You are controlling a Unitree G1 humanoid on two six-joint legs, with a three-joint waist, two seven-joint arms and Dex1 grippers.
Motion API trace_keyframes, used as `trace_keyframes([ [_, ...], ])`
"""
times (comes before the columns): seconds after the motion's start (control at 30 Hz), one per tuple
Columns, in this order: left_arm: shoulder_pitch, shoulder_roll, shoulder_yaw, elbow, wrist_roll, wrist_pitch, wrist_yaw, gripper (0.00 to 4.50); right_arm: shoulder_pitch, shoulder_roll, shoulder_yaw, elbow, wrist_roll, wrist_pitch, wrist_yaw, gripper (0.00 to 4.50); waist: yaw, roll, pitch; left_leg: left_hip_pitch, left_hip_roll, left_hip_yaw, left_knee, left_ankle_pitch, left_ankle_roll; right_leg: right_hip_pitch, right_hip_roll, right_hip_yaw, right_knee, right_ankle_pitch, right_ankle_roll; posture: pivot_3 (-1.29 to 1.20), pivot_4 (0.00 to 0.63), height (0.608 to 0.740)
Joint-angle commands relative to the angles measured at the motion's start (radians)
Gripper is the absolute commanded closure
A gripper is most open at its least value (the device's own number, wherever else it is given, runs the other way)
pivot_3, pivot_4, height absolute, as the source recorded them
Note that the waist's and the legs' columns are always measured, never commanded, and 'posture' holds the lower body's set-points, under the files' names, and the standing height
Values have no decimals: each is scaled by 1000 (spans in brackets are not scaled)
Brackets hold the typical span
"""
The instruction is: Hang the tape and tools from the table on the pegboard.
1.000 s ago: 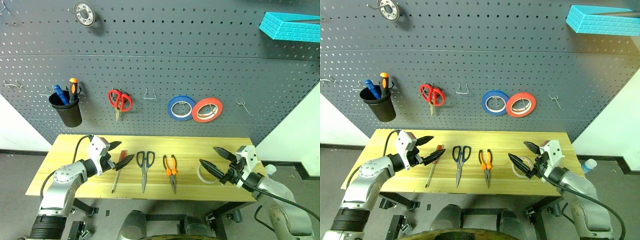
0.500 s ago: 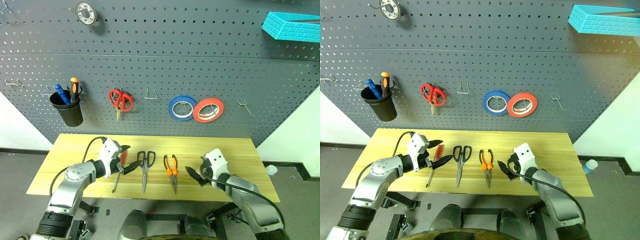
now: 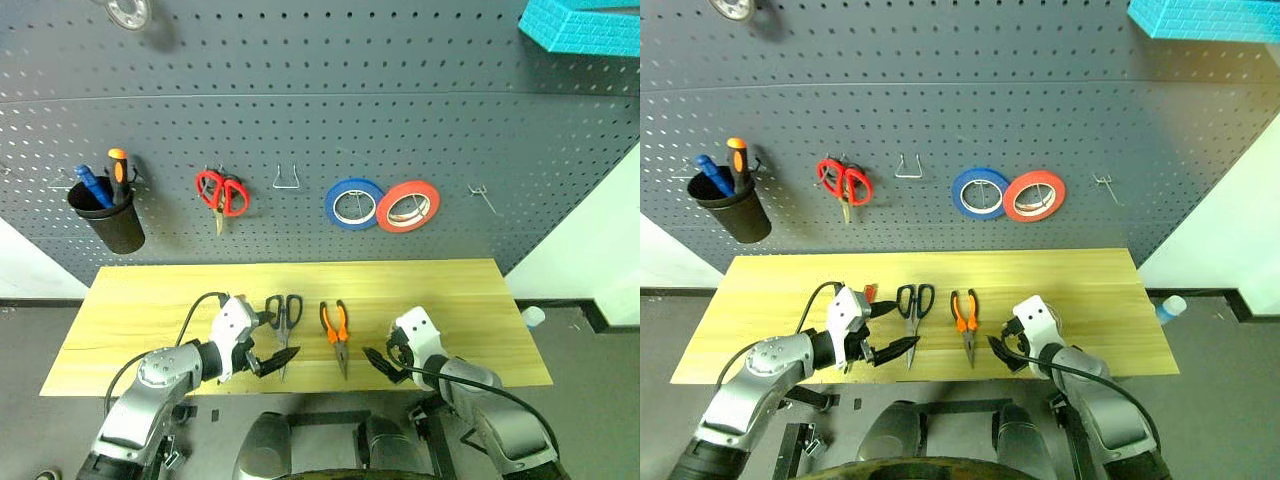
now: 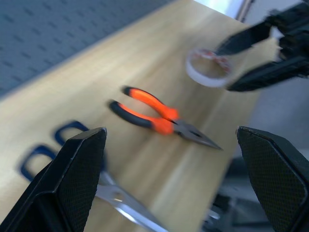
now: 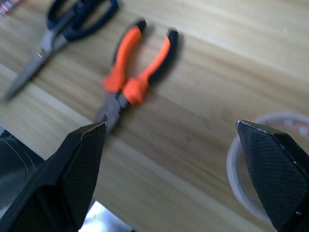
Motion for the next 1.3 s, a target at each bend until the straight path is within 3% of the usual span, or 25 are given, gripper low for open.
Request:
trace_keyframes([
  [0.03,40,14,27,-66,-21,-6,10,18,-11,-14,-11,-38,2,4,13,0,-1,1,15,0,0,0,0,0,1,0,0,0,0,0,0,360,165,677],
  [0.37,118,28,29,-137,-36,9,32,18,-41,-16,-4,-15,-1,7,23,0,-5,2,69,-3,0,0,0,-2,3,-2,0,0,0,-1,1,362,189,677],
  [0.6,121,36,28,-152,-47,26,34,18,-97,-4,-26,45,-22,19,-17,0,-14,3,72,-15,0,-1,1,-1,3,-12,0,0,0,1,-2,362,194,677],
  [1.3,128,64,35,-228,-78,85,62,18,-170,-1,-11,182,-57,39,-20,0,-23,4,96,-16,0,-1,1,-2,3,-13,0,0,0,1,-2,379,213,677],
])
